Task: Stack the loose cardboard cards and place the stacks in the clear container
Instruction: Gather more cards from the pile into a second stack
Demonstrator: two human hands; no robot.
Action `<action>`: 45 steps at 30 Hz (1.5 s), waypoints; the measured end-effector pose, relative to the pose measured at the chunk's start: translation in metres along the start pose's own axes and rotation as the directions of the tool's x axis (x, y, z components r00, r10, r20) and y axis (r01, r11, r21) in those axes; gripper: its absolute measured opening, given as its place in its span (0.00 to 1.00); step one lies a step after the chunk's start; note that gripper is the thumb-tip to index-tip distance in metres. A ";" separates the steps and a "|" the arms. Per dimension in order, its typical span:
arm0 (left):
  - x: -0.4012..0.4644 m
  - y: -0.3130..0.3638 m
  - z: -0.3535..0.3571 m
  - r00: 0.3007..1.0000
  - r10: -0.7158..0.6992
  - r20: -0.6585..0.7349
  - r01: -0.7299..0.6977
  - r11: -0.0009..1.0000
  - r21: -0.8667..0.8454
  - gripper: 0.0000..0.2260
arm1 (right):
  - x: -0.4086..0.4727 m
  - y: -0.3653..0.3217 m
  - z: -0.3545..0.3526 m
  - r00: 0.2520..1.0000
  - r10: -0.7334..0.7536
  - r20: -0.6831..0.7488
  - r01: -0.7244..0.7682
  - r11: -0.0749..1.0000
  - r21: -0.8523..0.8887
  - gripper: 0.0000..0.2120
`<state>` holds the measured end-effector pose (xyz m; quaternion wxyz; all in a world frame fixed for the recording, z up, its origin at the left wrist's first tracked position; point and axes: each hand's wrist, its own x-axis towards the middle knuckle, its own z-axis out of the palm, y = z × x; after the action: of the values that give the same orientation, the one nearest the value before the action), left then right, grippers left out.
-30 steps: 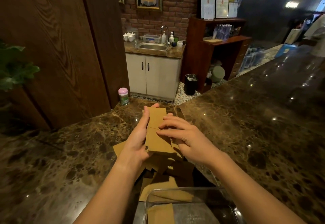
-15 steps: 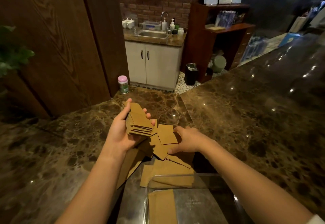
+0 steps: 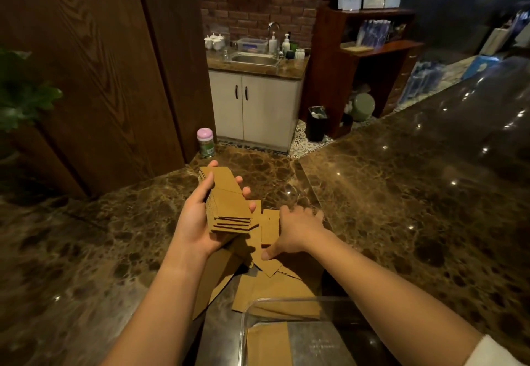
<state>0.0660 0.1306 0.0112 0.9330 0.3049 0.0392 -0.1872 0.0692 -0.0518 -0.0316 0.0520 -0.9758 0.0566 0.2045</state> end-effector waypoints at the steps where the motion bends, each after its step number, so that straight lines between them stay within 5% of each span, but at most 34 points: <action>1: -0.001 0.000 0.000 1.000 0.004 -0.001 -0.004 1.000 -0.002 0.17 | 0.001 0.001 -0.001 1.000 0.022 0.002 -0.022 1.000 0.009 0.56; 8: -0.002 -0.007 0.002 0.999 -0.015 -0.030 0.014 1.000 -0.022 0.17 | 0.003 0.038 -0.021 0.998 0.049 0.043 -0.061 0.929 0.364 0.39; 13: 0.003 -0.012 0.003 0.995 -0.041 -0.089 0.040 0.999 -0.010 0.14 | -0.010 0.073 -0.041 0.999 0.047 -0.009 -0.032 0.791 0.611 0.16; 18: 0.007 -0.018 0.008 0.994 -0.046 -0.101 0.048 0.999 0.016 0.16 | -0.021 0.102 -0.065 0.957 0.216 -0.192 0.011 0.637 0.771 0.14; 21: 0.009 -0.025 0.014 0.995 -0.066 -0.075 0.068 0.997 0.025 0.16 | -0.030 0.109 -0.080 0.880 0.298 -0.370 0.098 0.648 0.755 0.15; 26: 0.012 -0.031 0.024 0.994 -0.074 -0.076 0.080 0.994 0.079 0.16 | -0.040 0.110 -0.092 0.887 0.206 -0.413 0.165 0.694 0.701 0.15; 32: 0.012 -0.030 0.028 0.994 -0.043 -0.096 0.050 0.997 0.066 0.16 | -0.044 0.103 -0.092 0.863 0.246 -0.442 0.222 0.601 0.768 0.14; 38: 0.010 -0.026 0.026 0.995 -0.043 -0.089 0.047 0.998 0.048 0.16 | -0.047 0.093 -0.092 0.859 0.363 -0.361 0.259 0.299 0.918 0.14; 42: 0.008 -0.029 0.030 0.999 -0.007 -0.050 0.011 0.996 0.093 0.24 | -0.049 0.078 -0.091 0.931 0.317 -0.179 0.174 0.044 0.984 0.16; 45: 0.006 -0.033 0.037 0.999 0.038 0.004 -0.038 0.987 0.154 0.31 | -0.053 0.063 -0.086 0.963 0.245 -0.110 0.123 -0.042 0.991 0.14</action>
<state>0.0578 0.0826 0.0225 0.9101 0.3766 0.0183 -0.1720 0.0468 -0.1199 0.0630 0.7220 -0.6499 0.2361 -0.0242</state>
